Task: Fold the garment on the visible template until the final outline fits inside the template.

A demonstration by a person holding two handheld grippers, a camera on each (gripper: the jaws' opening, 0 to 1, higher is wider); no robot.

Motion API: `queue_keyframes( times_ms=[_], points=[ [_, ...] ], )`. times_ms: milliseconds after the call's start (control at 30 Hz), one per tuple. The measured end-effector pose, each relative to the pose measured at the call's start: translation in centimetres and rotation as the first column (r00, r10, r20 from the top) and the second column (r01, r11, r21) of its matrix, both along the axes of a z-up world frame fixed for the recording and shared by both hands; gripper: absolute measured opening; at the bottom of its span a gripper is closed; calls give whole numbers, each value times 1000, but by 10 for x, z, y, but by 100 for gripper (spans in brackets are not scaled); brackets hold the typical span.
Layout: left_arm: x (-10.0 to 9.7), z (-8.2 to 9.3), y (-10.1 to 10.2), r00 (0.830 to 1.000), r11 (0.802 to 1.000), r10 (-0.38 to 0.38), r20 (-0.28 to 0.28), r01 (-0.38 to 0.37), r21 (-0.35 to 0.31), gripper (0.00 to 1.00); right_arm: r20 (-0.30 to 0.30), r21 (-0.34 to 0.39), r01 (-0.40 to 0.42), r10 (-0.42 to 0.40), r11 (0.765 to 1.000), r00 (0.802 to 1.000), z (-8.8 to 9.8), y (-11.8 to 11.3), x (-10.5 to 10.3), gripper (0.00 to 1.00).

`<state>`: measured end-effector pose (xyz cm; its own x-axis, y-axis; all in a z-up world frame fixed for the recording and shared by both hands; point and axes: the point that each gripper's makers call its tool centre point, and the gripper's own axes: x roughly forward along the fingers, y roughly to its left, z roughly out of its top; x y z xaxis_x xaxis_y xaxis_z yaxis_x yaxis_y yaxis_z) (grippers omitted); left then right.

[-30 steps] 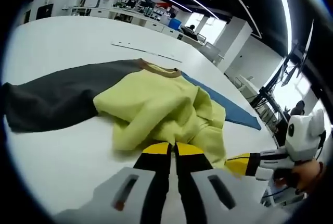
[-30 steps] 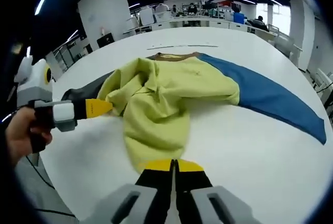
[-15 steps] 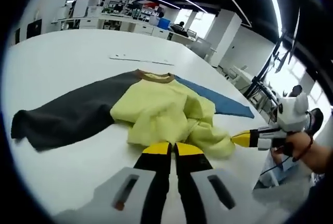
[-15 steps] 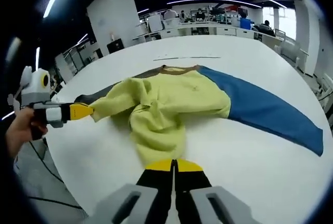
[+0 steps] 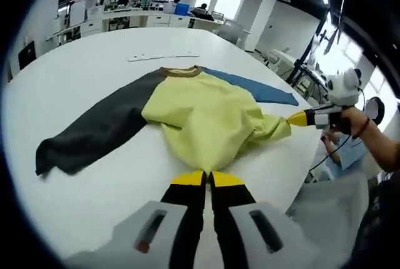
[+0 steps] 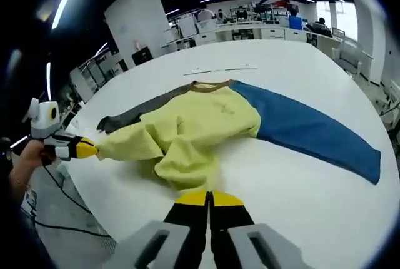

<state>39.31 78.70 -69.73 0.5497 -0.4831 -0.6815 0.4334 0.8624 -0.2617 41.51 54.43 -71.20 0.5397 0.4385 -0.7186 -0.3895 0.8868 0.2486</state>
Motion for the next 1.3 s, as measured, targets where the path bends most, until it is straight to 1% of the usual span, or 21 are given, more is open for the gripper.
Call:
queue_keyframes(
  times_ms=[100,233,300,367,467,600,667,800,900,1067,1167,1233,1300],
  points=[
    [-10,0,2,1000,1000,-16,-15,16,-3,0,-10,0,-5,5,1000,1000,1,-8,-8,0],
    [-23,-1,4,999,999,-38,-26,38,18,0,-16,-47,-16,15,999,1000,-1,-23,-17,0],
    [-29,-3,7,998,999,-44,-36,45,30,0,-21,-58,-15,14,998,1000,-2,-29,-19,0],
    [-35,-5,9,998,998,-44,-48,46,37,0,-26,-59,-16,14,998,1000,0,-34,-23,0],
    [-44,-8,12,997,999,-43,-70,46,29,0,-36,-68,-20,17,997,999,1,-41,-29,0],
    [-57,-13,18,994,999,-28,-104,32,37,0,-46,-73,-15,11,997,999,2,-50,-37,0],
    [-63,-17,21,992,999,-9,-129,13,32,0,-64,-81,-5,-1,997,998,-1,-56,-43,0],
    [-72,-21,26,989,999,-7,-147,12,39,0,-95,-103,14,-24,995,995,-10,-67,-56,0],
    [-76,-23,28,988,999,-3,-156,9,36,0,-105,-116,26,-38,993,994,-16,-75,-60,0],
    [-80,-32,32,984,999,4,-180,4,43,0,-120,-123,55,-70,991,990,-27,-88,-62,0],
    [-85,-41,33,978,999,24,-208,-14,48,0,-137,-122,57,-74,991,988,-36,-89,-65,0],
    [-90,-46,31,969,999,48,-241,-40,37,0,-147,-134,57,-76,989,986,-41,-90,-68,0],
    [-91,-48,30,965,998,70,-254,-68,16,0,-138,-151,50,-72,987,988,-43,-91,-68,0]
  ],
)
